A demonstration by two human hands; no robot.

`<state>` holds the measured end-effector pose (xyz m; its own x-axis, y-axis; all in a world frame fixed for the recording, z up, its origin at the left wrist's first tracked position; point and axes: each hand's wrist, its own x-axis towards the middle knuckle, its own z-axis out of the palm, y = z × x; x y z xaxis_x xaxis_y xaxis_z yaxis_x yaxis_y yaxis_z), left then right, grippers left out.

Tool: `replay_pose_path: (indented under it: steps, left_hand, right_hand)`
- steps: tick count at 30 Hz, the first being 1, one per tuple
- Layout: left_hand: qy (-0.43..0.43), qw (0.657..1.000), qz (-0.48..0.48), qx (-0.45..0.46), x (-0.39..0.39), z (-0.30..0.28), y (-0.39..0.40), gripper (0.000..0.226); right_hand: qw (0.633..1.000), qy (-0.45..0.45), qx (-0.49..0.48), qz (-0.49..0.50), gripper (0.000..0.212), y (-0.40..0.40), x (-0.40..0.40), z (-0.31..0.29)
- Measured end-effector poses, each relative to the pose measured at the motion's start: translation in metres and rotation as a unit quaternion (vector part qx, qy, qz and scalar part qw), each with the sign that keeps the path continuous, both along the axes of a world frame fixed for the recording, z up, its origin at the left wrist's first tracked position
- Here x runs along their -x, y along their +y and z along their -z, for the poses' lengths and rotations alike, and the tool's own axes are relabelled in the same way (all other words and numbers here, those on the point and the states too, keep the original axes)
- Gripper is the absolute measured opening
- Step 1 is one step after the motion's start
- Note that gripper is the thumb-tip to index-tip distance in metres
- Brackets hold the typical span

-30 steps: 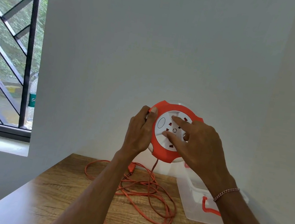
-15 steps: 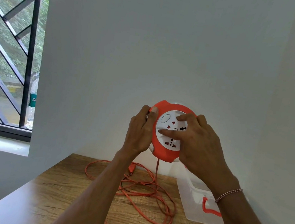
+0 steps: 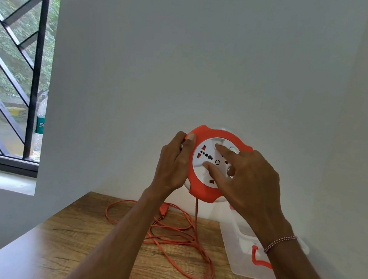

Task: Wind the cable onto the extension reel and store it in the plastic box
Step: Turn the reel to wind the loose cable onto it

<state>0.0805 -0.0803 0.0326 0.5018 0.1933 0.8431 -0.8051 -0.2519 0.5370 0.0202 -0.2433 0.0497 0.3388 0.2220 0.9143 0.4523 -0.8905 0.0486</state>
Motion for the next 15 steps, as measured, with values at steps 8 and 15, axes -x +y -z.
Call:
replay_pose_path:
  steps: [8, 15]
  left_hand:
    - [-0.018, 1.0, -0.002, 0.006, -0.0008, -0.0011, 0.0031, 0.022]
    - [-0.019, 1.0, -0.011, -0.01, -0.0051, 0.0014, 0.002, 0.026]
  right_hand:
    - [0.988, 0.057, 0.143, -0.031, 0.043, -0.0055, -0.0042, -0.0037]
    - [0.987, 0.055, 0.147, 0.036, 0.059, -0.0017, -0.0042, 0.0015]
